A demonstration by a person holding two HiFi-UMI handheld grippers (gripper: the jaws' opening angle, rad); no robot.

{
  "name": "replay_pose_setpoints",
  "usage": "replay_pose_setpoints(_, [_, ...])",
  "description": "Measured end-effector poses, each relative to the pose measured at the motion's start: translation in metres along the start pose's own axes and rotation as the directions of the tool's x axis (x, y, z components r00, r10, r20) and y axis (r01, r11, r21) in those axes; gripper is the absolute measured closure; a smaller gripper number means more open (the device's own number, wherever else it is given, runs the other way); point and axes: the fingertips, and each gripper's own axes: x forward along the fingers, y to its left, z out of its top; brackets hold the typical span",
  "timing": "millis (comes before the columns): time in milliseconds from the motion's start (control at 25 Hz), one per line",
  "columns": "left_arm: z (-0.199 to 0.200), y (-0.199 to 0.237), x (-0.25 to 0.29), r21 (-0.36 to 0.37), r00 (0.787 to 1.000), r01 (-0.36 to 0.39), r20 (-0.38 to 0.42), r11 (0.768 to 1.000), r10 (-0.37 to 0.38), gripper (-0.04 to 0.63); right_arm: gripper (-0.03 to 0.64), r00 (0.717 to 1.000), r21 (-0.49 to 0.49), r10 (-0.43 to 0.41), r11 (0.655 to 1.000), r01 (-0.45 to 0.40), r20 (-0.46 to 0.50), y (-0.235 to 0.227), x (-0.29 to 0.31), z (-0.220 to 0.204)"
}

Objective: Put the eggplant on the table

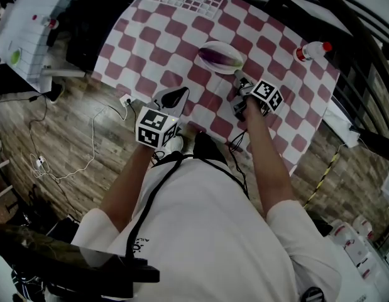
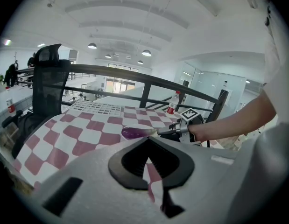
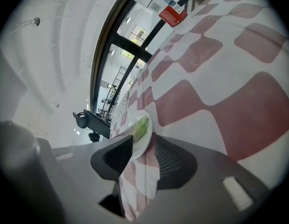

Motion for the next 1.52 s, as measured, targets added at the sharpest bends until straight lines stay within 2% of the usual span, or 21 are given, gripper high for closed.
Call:
replay_pose_setpoints(120, [-0.001, -0.004, -0.003, 0.006, 1.000, 0.010, 0.005, 1.000, -0.010, 0.594, 0.470, 1.000, 0.003, 0.020, 1.000, -0.020, 0.024, 0.001, -0.010, -0.002])
replay_pose_setpoints(320, [-0.002, -0.007, -0.014, 0.018, 1.000, 0.026, 0.017, 1.000, -0.026, 0.594, 0.609, 0.995, -0.051, 0.062, 0.997, -0.058, 0.083, 0.012, -0.035, -0.006])
replay_pose_setpoints(560, [0.003, -0.015, -0.038, 0.045, 0.997, 0.053, 0.054, 0.998, -0.056, 0.594, 0.611, 0.985, -0.121, 0.130, 0.986, -0.116, 0.114, 0.030, -0.074, -0.027])
replay_pose_setpoints(720, [0.010, -0.023, -0.063, 0.070, 0.992, 0.080, 0.097, 0.994, -0.086, 0.594, 0.611, 0.975, -0.222, 0.177, 0.964, -0.145, 0.132, 0.058, -0.109, -0.051])
replay_pose_setpoints(840, [0.008, -0.029, -0.088, 0.084, 0.987, 0.096, 0.125, 0.992, -0.106, 0.594, 0.611, 0.961, -0.248, 0.227, 0.951, -0.184, 0.157, 0.082, -0.137, -0.077])
replay_pose_setpoints(1160, [-0.021, -0.040, -0.165, 0.094, 0.976, 0.123, 0.170, 0.988, -0.137, 0.594, 0.611, 0.936, -0.368, 0.291, 0.907, -0.204, 0.199, 0.132, -0.207, -0.160])
replay_pose_setpoints(1360, [-0.047, -0.045, -0.203, 0.101, 0.972, 0.148, 0.170, 0.984, -0.164, 0.594, 0.611, 0.918, -0.390, 0.328, 0.893, -0.224, 0.224, 0.153, -0.244, -0.206])
replay_pose_setpoints(1520, [-0.058, -0.051, -0.227, 0.109, 0.968, 0.159, 0.177, 0.981, -0.177, 0.594, 0.611, 0.905, -0.416, 0.335, 0.885, -0.208, 0.260, 0.163, -0.272, -0.229])
